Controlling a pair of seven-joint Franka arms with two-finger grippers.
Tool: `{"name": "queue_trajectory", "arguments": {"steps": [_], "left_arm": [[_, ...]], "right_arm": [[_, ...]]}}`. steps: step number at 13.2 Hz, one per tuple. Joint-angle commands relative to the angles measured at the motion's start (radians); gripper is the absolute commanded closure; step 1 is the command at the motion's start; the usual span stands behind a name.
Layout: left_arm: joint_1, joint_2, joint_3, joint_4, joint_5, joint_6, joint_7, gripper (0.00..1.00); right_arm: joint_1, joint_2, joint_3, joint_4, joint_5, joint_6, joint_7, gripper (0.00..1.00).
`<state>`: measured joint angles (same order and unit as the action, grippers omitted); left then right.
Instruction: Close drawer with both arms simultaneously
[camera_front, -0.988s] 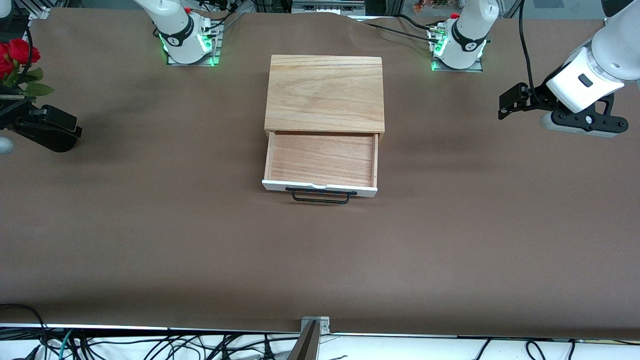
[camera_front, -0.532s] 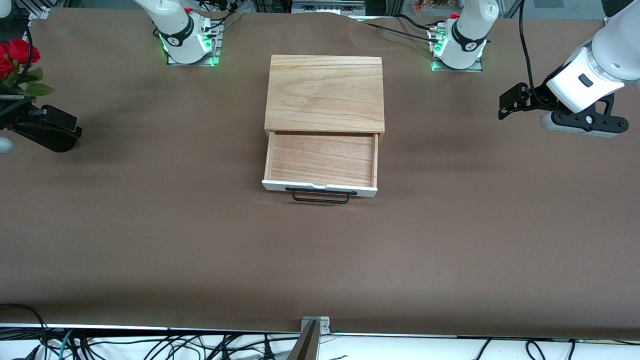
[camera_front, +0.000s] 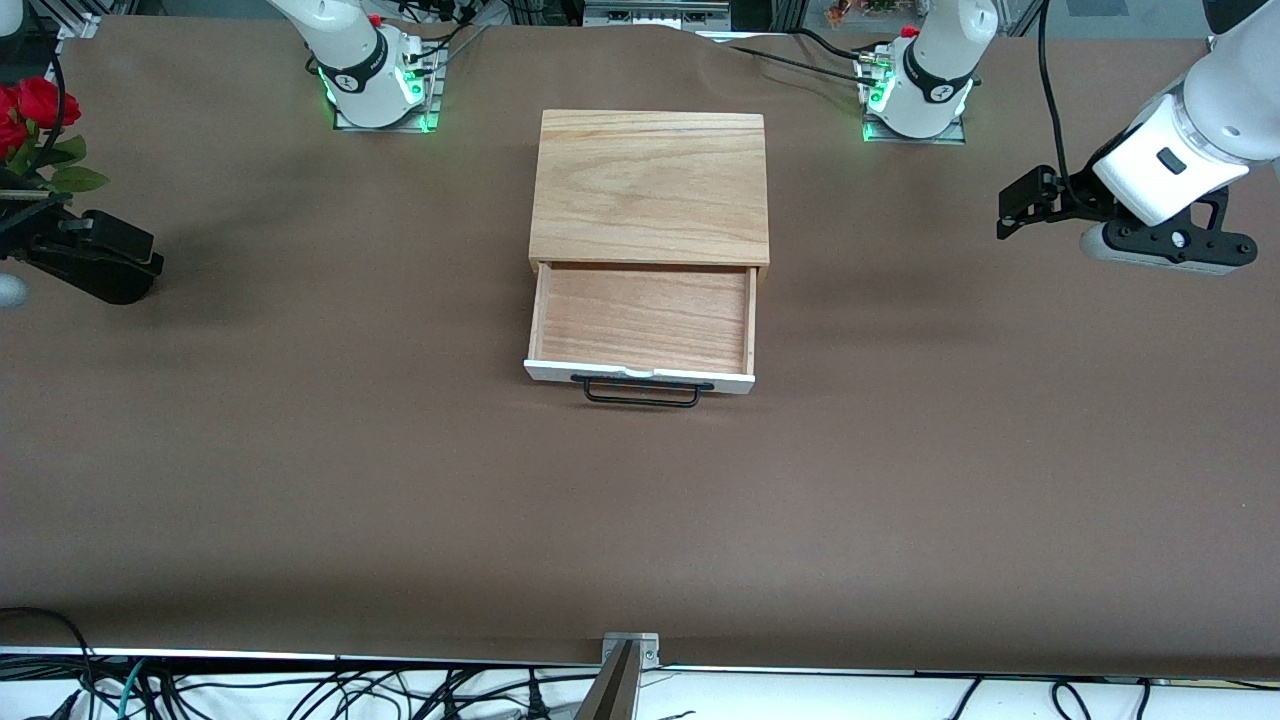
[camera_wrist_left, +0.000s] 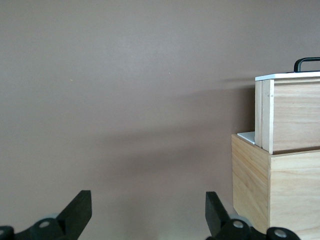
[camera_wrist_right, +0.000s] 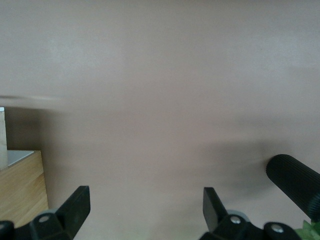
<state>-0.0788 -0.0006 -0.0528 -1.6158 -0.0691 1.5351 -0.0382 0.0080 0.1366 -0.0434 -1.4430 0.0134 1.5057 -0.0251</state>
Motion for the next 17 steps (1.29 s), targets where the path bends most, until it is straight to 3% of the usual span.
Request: {"name": "queue_trajectory", "arguments": {"steps": [1,13,17], "left_arm": [[0.002,0.007,-0.004,0.017,0.025,-0.007,0.001,0.00],[0.004,0.011,-0.004,0.017,0.025,-0.007,0.003,0.00],[-0.005,0.022,-0.004,0.019,0.012,-0.004,-0.011,0.00]], "right_arm": [[0.001,-0.009,0.002,-0.011,-0.013,0.007,0.013,0.00],[0.003,-0.006,0.002,-0.011,-0.013,0.010,0.010,0.00],[0.001,0.040,0.002,0.036,-0.004,0.019,0.017,0.00]]}}
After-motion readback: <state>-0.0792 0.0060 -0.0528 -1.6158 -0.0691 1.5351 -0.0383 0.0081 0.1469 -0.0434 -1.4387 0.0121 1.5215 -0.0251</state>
